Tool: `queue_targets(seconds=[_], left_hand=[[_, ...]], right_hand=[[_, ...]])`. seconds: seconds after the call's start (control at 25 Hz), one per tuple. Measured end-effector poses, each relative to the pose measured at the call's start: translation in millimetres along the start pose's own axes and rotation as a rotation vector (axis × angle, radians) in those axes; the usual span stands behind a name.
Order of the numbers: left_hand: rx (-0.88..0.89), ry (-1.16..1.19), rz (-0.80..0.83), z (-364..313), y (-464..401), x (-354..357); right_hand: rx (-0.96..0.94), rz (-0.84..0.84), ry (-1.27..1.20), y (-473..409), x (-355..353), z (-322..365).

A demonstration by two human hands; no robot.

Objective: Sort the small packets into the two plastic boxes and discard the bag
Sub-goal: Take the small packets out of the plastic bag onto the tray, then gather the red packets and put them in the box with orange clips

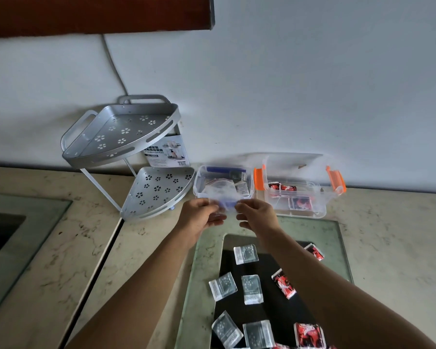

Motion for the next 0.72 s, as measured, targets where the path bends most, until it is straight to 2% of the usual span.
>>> queue_targets(seconds=[0.16, 0.36, 0.72], left_hand=[[0.005, -0.056, 0.079, 11.4, 35.5, 15.3], [-0.046, -0.104, 0.108, 39.6, 90.3, 43.7], [-0.098, -0.249, 0.342, 162.0, 201.5, 145.5]], right_hand=[[-0.016, 0.047, 0.009, 30.1, -11.5, -4.8], [-0.03, -0.003, -0.025, 86.8, -51.2, -33.9], [0.038, -0.26, -0.089, 253.2, -180.9, -147.1]])
Point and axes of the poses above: each hand's wrist, its own y-axis away from the middle knuckle, its own x-axis out of the palm, z = x × y, the point moved 6 cm from there along -y, towards the middle knuckle, and after that the axes turned 4 degrees about z, right-handed, at the moved point
